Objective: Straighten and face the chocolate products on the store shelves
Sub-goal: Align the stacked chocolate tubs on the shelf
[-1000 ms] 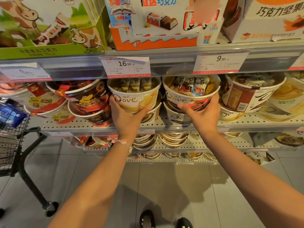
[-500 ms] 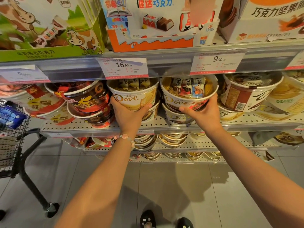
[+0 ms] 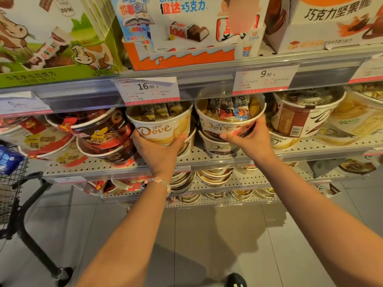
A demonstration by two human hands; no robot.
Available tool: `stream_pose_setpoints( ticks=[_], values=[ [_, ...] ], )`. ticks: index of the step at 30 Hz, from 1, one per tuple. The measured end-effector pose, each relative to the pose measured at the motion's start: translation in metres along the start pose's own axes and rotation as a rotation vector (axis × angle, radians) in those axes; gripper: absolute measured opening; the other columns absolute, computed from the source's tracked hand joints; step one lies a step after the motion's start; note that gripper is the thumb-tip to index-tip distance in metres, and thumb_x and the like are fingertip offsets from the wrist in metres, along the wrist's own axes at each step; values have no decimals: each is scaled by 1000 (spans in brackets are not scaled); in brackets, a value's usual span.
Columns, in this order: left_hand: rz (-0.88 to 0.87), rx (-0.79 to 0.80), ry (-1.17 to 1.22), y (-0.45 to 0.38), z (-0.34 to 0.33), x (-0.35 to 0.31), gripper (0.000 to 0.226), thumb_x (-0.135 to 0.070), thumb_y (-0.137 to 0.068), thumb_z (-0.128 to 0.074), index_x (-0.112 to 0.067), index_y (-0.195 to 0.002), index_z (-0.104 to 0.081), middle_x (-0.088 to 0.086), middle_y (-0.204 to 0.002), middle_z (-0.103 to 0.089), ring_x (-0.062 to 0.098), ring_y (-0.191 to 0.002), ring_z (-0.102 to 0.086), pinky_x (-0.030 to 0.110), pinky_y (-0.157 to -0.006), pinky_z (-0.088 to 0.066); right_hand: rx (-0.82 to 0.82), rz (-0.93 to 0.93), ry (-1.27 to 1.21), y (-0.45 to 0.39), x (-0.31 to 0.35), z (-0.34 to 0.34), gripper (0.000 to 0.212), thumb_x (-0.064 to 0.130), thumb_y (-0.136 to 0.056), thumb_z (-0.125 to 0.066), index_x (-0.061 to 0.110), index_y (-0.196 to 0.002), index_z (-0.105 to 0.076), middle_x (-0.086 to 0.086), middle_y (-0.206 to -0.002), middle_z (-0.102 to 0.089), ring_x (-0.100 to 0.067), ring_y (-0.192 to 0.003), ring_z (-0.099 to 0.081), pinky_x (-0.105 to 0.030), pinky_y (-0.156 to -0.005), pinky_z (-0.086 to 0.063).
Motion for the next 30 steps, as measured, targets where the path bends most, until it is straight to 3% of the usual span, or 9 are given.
stream_pose_setpoints(
  ticks=[4, 8, 13, 17, 20, 23, 25, 28, 30],
  values=[
    [20, 25, 20, 1, -3, 2, 122, -44, -42, -90, -13, -139, -24, 6, -139, -36, 14, -127, -37, 13, -100, -27, -12, 14, 6, 2, 4, -1, 99, 35, -48, -91, 19, -130, -37, 1, -127, -53, -12, -119, -51, -39, -102, -44],
    [42, 55, -20, 5, -9, 6, 127, -43, -52, -88, -16, -147, -8, 7, -149, -25, 22, -135, -30, 25, -104, -23, -32, 20, -7, 6, 5, -1, 99, 31, -51, -90, 18, -132, -35, 4, -127, -51, -11, -119, -49, -36, -104, -42],
    [-37, 26, -63, 12, -6, 0, 125, -39, -60, -85, -11, -149, -1, 8, -153, -15, 19, -141, -16, 22, -108, -12, -44, 66, -23, 16, 12, 2, 107, 30, -60, -86, 14, -144, -23, -3, -141, -41, -13, -130, -40, -35, -110, -36],
    [-35, -12, -211, 46, -3, -10, 87, -41, -84, -63, 1, -144, -18, 18, -148, -24, 25, -139, -22, 25, -113, -16, -205, 127, 21, 52, 19, 31, 81, 24, -80, -71, 8, -144, -24, -9, -147, -35, -16, -134, -36, -21, -109, -31],
    [-302, -66, -301, 91, -11, -56, 41, -9, -86, -52, 10, -123, -50, 32, -111, -54, 39, -106, -56, 37, -93, -44, -323, 233, 7, 77, 26, 68, 56, 13, -84, -61, 5, -134, -38, -7, -132, -48, -16, -120, -49, -25, -99, -42],
    [-324, 51, -24, 131, -43, -86, 48, -9, -77, -61, 7, -116, -40, 15, -111, -44, 32, -105, -47, 51, -91, -41, -453, 250, 30, 84, 19, 116, 47, 9, -82, -60, 8, -126, -44, 3, -120, -50, -7, -109, -50, -22, -93, -43],
    [-304, 158, 86, 154, -75, -105, 49, -11, -75, -62, -2, -117, -38, 4, -107, -41, 19, -100, -45, 42, -88, -44, -519, 244, 56, 80, 14, 149, 46, 8, -82, -60, 9, -125, -44, 4, -118, -49, -5, -108, -49, -22, -93, -42],
    [-306, 260, 175, 182, -124, -133, 51, -15, -74, -66, -14, -115, -36, 6, -106, -45, 17, -97, -48, 36, -83, -47, -593, 233, 89, 65, 8, 197, 49, 4, -81, -60, 5, -127, -43, -8, -123, -47, -17, -114, -47, -32, -99, -40],
    [-267, 277, 158, 193, -152, -139, 64, -21, -71, -73, -11, -121, -34, 5, -111, -43, 16, -103, -47, 34, -87, -46, -641, 219, 123, 53, 3, 224, 54, 4, -79, -62, 2, -129, -39, -15, -127, -42, -23, -119, -43, -37, -102, -36]
  ],
)
Point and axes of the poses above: each hand's wrist, its own y-axis away from the middle knuckle, its own z-axis out of the back of the hand, x = y × z, the point moved 9 cm from there along -y, towards the middle knuckle
